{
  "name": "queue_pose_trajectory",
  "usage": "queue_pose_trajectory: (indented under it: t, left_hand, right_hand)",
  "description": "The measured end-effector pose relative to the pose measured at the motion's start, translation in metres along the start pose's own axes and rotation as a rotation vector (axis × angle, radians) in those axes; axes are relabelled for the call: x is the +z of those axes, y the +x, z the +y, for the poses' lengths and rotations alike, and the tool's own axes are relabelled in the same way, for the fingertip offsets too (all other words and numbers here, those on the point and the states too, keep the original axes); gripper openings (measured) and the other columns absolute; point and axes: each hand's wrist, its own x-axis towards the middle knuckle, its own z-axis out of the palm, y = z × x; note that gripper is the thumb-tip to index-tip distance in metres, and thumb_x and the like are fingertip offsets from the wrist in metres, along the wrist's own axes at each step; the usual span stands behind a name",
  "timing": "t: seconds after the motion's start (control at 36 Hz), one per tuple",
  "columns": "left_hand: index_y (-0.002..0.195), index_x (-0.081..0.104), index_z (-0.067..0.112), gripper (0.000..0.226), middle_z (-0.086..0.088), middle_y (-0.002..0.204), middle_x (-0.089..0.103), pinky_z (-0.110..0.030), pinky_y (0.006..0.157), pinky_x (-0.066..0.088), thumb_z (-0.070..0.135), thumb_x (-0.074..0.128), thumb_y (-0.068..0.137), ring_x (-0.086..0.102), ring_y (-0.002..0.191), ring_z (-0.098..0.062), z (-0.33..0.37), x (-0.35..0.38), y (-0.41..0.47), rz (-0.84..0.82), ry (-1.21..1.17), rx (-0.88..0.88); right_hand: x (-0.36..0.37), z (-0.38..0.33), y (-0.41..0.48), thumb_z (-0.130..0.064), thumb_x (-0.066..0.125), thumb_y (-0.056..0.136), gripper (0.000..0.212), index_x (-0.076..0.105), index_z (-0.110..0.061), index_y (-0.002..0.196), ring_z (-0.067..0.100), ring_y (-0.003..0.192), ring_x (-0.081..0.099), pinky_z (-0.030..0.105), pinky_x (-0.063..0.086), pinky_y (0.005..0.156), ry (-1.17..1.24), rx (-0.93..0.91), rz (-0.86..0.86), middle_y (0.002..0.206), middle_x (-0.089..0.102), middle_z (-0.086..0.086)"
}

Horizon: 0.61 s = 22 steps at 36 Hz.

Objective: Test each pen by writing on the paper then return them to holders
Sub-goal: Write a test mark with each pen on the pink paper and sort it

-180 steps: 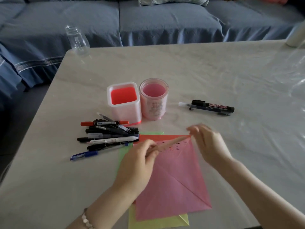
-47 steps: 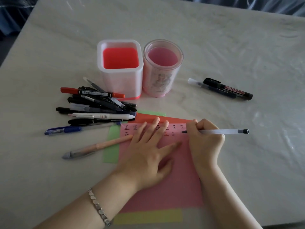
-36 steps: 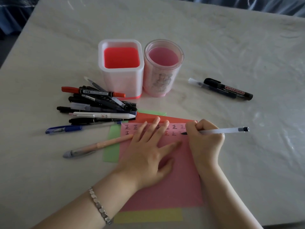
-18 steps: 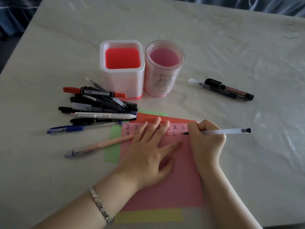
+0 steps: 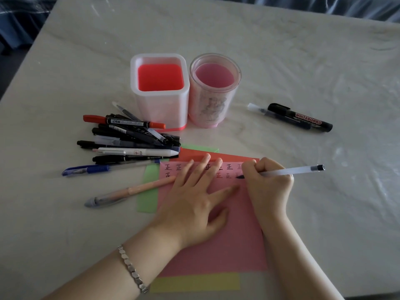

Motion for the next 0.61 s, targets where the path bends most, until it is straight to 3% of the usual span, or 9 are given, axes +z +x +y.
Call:
queue_pose_trajectory:
  t: [0.22,0.36,0.42,0.5,0.61]
  left_hand:
    - [0.121,0.059,0.036,0.043,-0.014,0.144,0.041,-0.046,0.111,0.014,0.042,0.044,0.082,0.028,0.137,-0.033,0.000,0.000,0.000,0.005,0.000,0.001]
    - [0.122,0.058,0.037,0.043,-0.014,0.144,0.041,-0.046,0.111,0.014,0.043,0.043,0.081,0.027,0.137,-0.033,0.000,-0.001,0.000,-0.008,0.012,0.006]
    - [0.122,0.058,0.037,0.043,-0.014,0.145,0.040,-0.046,0.111,0.013,0.044,0.043,0.082,0.027,0.137,-0.033,0.000,-0.001,0.000,-0.015,0.017,0.006]
    - [0.122,0.058,0.037,0.043,-0.014,0.145,0.039,-0.046,0.110,0.013,0.044,0.043,0.082,0.027,0.137,-0.033,0.000,-0.002,-0.001,-0.019,0.016,0.005]
    - [0.120,0.060,0.035,0.043,-0.015,0.144,0.041,-0.046,0.109,0.015,0.044,0.042,0.082,0.030,0.136,-0.035,0.001,-0.002,-0.002,-0.020,0.014,-0.002]
  right_hand:
    - [0.000,0.000,-0.001,-0.011,0.050,0.062,0.031,0.026,-0.017,0.044,0.009,0.045,0.022,0.021,0.020,0.044,-0.001,0.022,0.048,0.043,0.030,-0.003]
    - [-0.005,-0.002,0.001,-0.003,0.057,0.075,0.041,0.029,-0.009,0.046,0.008,0.047,0.024,0.025,0.025,0.047,0.065,0.070,0.105,0.044,0.027,-0.004]
    - [-0.009,-0.005,0.002,-0.008,0.059,0.082,0.042,0.034,-0.007,0.048,0.013,0.047,0.030,0.026,0.027,0.048,0.131,0.109,0.143,0.047,0.035,0.007]
    - [-0.018,-0.006,0.001,-0.020,0.060,0.086,0.038,0.045,-0.012,0.053,0.006,0.039,0.037,0.019,0.033,0.043,0.168,0.142,0.122,0.038,0.044,-0.007]
    - [-0.035,-0.007,-0.001,-0.024,0.059,0.088,0.036,0.049,-0.005,0.059,0.004,0.034,0.040,0.011,0.033,0.039,0.183,0.171,0.051,0.035,0.047,-0.008]
